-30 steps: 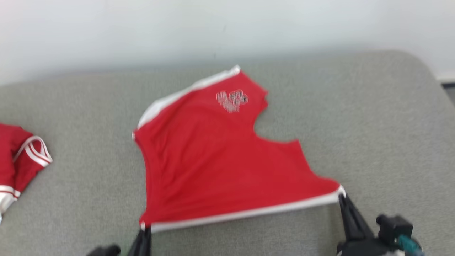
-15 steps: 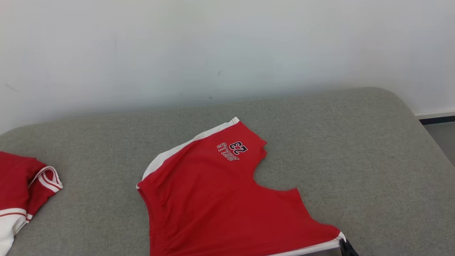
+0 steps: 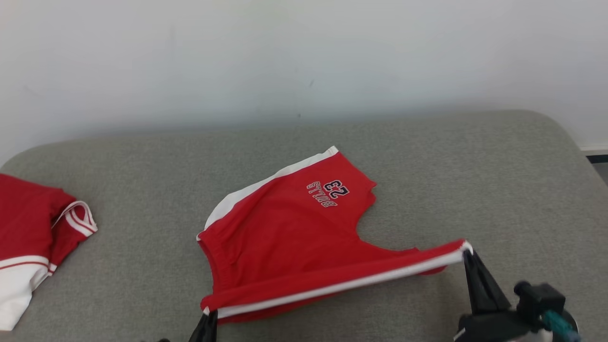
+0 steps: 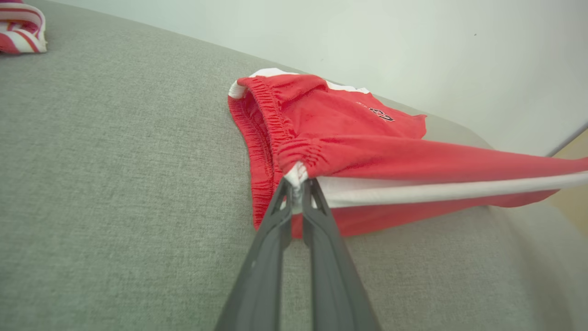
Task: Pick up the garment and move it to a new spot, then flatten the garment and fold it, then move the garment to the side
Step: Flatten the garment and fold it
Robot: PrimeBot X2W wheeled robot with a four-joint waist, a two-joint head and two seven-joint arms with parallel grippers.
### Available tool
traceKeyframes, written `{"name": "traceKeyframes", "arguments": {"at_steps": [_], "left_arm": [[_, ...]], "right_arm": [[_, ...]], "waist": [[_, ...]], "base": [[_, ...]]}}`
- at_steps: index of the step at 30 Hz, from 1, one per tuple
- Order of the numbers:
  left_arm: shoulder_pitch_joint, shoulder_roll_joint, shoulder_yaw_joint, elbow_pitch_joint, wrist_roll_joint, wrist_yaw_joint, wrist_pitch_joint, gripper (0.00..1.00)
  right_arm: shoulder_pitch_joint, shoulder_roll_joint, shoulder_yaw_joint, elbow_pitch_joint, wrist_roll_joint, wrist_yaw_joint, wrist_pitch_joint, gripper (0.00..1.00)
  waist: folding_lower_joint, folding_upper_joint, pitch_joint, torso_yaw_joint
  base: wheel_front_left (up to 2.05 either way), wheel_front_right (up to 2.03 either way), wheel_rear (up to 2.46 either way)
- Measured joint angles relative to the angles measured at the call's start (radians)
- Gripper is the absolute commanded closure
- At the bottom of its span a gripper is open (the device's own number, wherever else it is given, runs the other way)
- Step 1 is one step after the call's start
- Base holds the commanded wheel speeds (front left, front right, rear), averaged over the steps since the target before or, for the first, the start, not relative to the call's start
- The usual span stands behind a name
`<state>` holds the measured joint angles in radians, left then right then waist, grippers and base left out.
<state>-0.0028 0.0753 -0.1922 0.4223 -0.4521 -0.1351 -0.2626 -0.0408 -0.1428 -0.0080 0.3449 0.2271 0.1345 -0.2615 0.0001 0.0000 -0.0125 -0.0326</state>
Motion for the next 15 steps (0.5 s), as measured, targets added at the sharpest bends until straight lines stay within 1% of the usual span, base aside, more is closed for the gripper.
{"name": "traceKeyframes", "arguments": {"at_steps": [5,15], "left_arm": [[-0.067,-0.001,-0.016,-0.002,-0.012,0.002,0.0,1.0],[-0.239,-0.003,-0.034,0.005,0.002,0.003,0.0,1.0]], "right_arm": [[-0.121,-0.022,0.02,0.031,-0.008,-0.001,0.0,1.0],[-0.379,-0.063,0.06,0.142,-0.046,-0.002,-0.002,1.0]], "waist": [[0.0,0.0,0.038,0.03],[0.0001,0.0001,0.147,0.085]], "base": [[0.0,0.0,0.0],[0.0,0.0,0.0]]}}
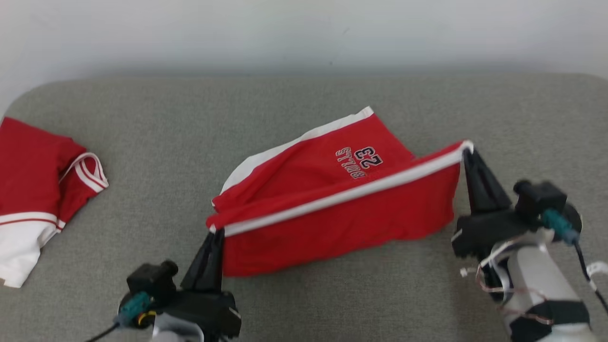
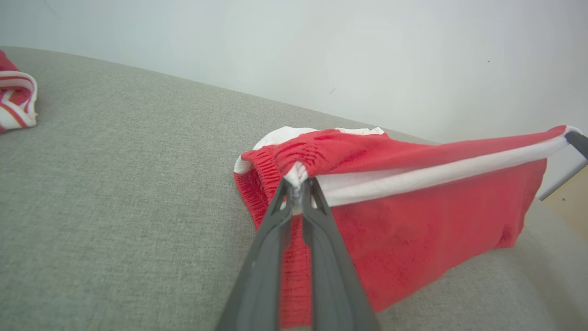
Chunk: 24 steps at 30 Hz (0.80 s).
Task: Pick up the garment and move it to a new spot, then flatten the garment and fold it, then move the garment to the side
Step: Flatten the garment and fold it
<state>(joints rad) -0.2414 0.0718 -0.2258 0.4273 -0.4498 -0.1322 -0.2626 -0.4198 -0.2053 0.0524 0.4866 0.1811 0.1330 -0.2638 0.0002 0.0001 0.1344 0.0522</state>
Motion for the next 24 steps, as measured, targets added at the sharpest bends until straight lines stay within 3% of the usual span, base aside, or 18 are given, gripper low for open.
{"name": "traceKeyframes", "arguments": {"at_steps": [8,16,24], "left_arm": [[-0.16,-0.012,-0.046,0.024,0.049,0.0,0.0,1.0],[-0.273,-0.019,-0.028,0.036,0.076,0.0,0.0,1.0],[-0.344,-0.021,-0.063,0.035,0.022,0.0,0.0,1.0]], "right_arm": [[-0.259,-0.065,0.035,0.127,-0.054,0.0,0.0,1.0],[-0.424,-0.105,0.086,0.227,-0.1,0.0,0.0,1.0],[-0.528,-0.116,0.108,0.31,-0.111,0.0,0.0,1.0]], "waist": [[0.0001,0.0,0.121,0.049],[0.0,0.0001,0.219,0.102],[0.0,0.0001,0.289,0.152]], "base": [[0.0,0.0,0.0],[0.0,0.0,0.0],[0.0,0.0,0.0]]}}
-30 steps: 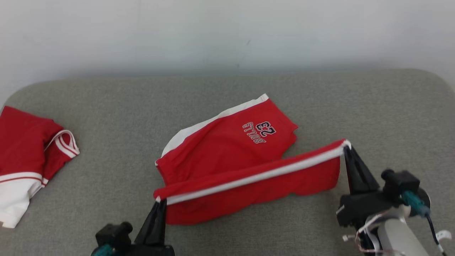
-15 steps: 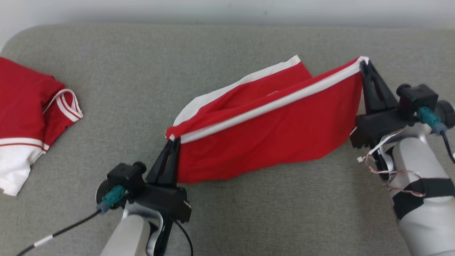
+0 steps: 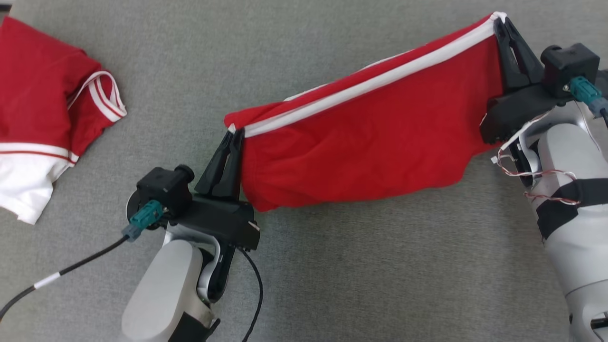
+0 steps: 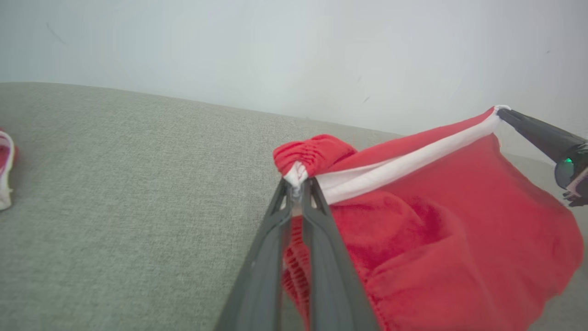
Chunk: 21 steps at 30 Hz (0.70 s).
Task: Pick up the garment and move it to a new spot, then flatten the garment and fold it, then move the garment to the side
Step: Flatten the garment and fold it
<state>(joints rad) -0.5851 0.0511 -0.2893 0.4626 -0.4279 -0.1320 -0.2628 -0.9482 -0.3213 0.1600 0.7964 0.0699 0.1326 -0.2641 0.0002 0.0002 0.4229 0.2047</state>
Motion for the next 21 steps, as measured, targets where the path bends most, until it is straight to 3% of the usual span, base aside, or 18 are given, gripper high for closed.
{"name": "traceKeyframes", "arguments": {"at_steps": [5,6,7,8,21], "left_arm": [[-0.02,0.0,-0.017,0.012,-0.023,0.004,0.0,1.0],[-0.022,-0.001,-0.021,0.013,-0.027,0.005,0.0,0.65],[-0.026,0.0,-0.026,0.015,-0.034,0.005,0.0,0.29],[-0.029,0.0,-0.031,0.015,-0.035,0.009,0.0,0.0],[0.013,0.0,0.001,0.02,-0.005,0.028,0.0,0.0]], "right_arm": [[-0.028,0.005,-0.019,0.061,-0.024,0.0,0.0,1.0],[-0.031,0.008,-0.027,0.081,-0.028,0.0,0.0,0.98],[-0.032,0.013,-0.034,0.088,-0.028,0.0,0.0,0.54],[-0.033,0.016,-0.039,0.089,-0.03,0.0,0.0,0.0],[0.046,0.046,-0.082,0.033,-0.003,0.0,0.0,0.0]], "waist": [[-0.0001,0.0,0.026,0.021],[-0.0001,0.0,0.029,0.024],[0.0,0.0,0.032,0.026],[0.0,0.0001,0.033,0.028],[-0.0003,-0.0001,-0.004,0.008]], "base": [[0.0,0.0,0.0],[0.0,0.0,0.0],[0.0,0.0,0.0],[0.0,0.0,0.0],[0.0,0.0,0.0]]}}
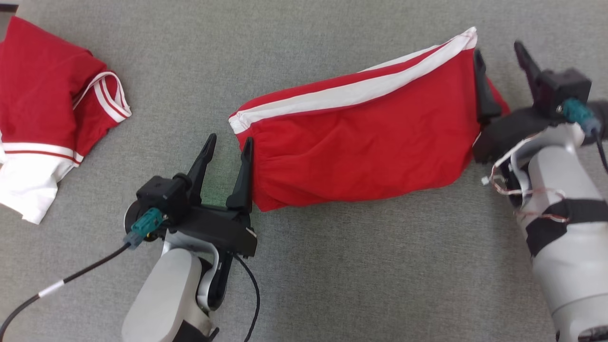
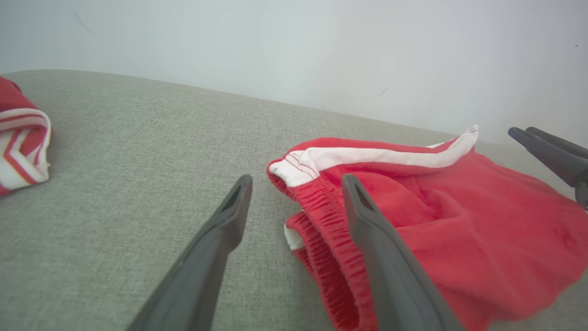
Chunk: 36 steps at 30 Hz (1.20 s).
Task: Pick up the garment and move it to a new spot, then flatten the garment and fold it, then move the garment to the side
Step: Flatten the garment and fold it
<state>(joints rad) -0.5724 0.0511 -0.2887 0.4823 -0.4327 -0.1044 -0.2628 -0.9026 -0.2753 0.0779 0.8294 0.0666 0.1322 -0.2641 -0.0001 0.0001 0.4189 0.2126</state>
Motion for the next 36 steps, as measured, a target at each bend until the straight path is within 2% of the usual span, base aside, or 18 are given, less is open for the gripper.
{"name": "traceKeyframes", "arguments": {"at_steps": [8,17,18,20,21,28,36], "left_arm": [[0.065,-0.001,0.03,-0.014,0.03,0.003,0.0,0.0],[0.098,-0.001,0.03,-0.012,0.064,0.002,0.0,0.0],[0.1,-0.001,0.029,-0.011,0.065,0.002,0.0,0.0],[0.102,-0.001,0.029,-0.01,0.067,0.0,0.0,0.0],[0.103,-0.001,0.029,-0.01,0.069,0.0,0.0,0.0],[0.127,0.0,0.035,0.005,0.082,-0.001,0.0,0.0],[0.203,-0.001,0.051,0.029,0.118,-0.006,0.0,0.0]], "right_arm": [[0.091,0.015,0.014,0.048,0.081,0.0,0.0,0.0],[0.084,0.035,0.076,0.202,0.142,0.0,0.03,0.0],[0.081,0.036,0.084,0.215,0.148,0.0,0.035,0.05],[0.077,0.041,0.103,0.235,0.162,0.0,0.046,0.85],[0.073,0.045,0.113,0.245,0.17,0.0,0.049,1.0],[0.077,0.06,0.13,0.283,0.23,0.0,0.027,1.0],[0.175,0.075,0.065,0.26,0.302,0.0,0.002,1.0]], "waist": [[0.0,0.0,-0.037,-0.026],[-0.0001,-0.0003,-0.066,-0.038],[-0.0002,-0.0003,-0.068,-0.038],[-0.0001,-0.0003,-0.074,-0.036],[-0.0001,-0.0003,-0.077,-0.035],[0.0,-0.0002,-0.104,-0.038],[0.0,-0.0002,-0.173,-0.06]], "base": [[0.0,0.0,0.0],[0.0,0.0,0.0],[0.0,0.0,0.0],[0.0,0.0,0.0],[0.0,0.0,0.0],[0.0,0.0,0.0],[0.0,0.0,0.0]]}}
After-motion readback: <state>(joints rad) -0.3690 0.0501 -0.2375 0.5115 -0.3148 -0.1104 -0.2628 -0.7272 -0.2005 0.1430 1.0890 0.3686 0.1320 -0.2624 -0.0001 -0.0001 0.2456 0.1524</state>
